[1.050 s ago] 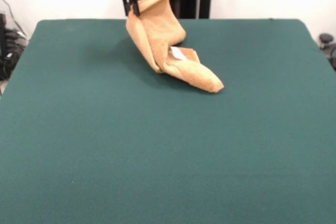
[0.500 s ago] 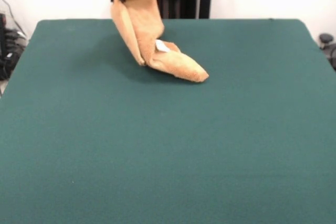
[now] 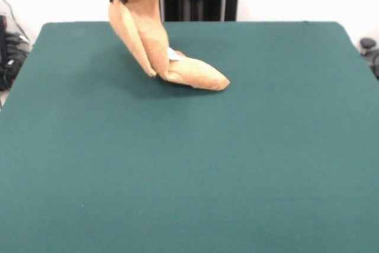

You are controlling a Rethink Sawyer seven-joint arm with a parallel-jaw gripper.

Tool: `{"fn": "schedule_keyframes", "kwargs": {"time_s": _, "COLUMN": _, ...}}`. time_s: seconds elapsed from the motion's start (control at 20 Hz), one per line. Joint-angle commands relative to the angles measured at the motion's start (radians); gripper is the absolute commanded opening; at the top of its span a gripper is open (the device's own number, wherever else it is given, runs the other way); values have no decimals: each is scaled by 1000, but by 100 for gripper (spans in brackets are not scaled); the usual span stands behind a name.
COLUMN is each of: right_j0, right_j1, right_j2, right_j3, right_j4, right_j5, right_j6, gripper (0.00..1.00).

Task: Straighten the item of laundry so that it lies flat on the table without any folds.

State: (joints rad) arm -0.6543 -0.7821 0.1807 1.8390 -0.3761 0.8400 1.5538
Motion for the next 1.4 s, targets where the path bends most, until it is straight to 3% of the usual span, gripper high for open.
{"fn": "schedule_keyframes", "kwargs": {"time_s": 0.05, "right_j0": 54, "right_j1": 61, "right_j2": 50, "right_j3": -90, "right_j4": 27, "right_j5": 103, "right_j6": 49, "gripper": 0}}
{"fn": "schedule_keyframes", "kwargs": {"time_s": 0.4, "right_j0": 66, "right_j1": 42, "right_j2": 40, "right_j3": -85, "right_j4": 33, "right_j5": 124, "right_j6": 64, "gripper": 0}}
{"fn": "schedule_keyframes", "kwargs": {"time_s": 0.75, "right_j0": 126, "right_j1": 9, "right_j2": -10, "right_j3": -180, "right_j4": 23, "right_j5": 398, "right_j6": 83, "gripper": 0}}
{"fn": "schedule_keyframes", "kwargs": {"time_s": 0.95, "right_j0": 136, "right_j1": -19, "right_j2": -38, "right_j3": -184, "right_j4": 43, "right_j5": 516, "right_j6": 121, "gripper": 0}}
{"fn": "schedule_keyframes", "kwargs": {"time_s": 1.4, "right_j0": 116, "right_j1": -17, "right_j2": -92, "right_j3": -120, "right_j4": 115, "right_j5": 589, "right_j6": 196, "gripper": 0}}
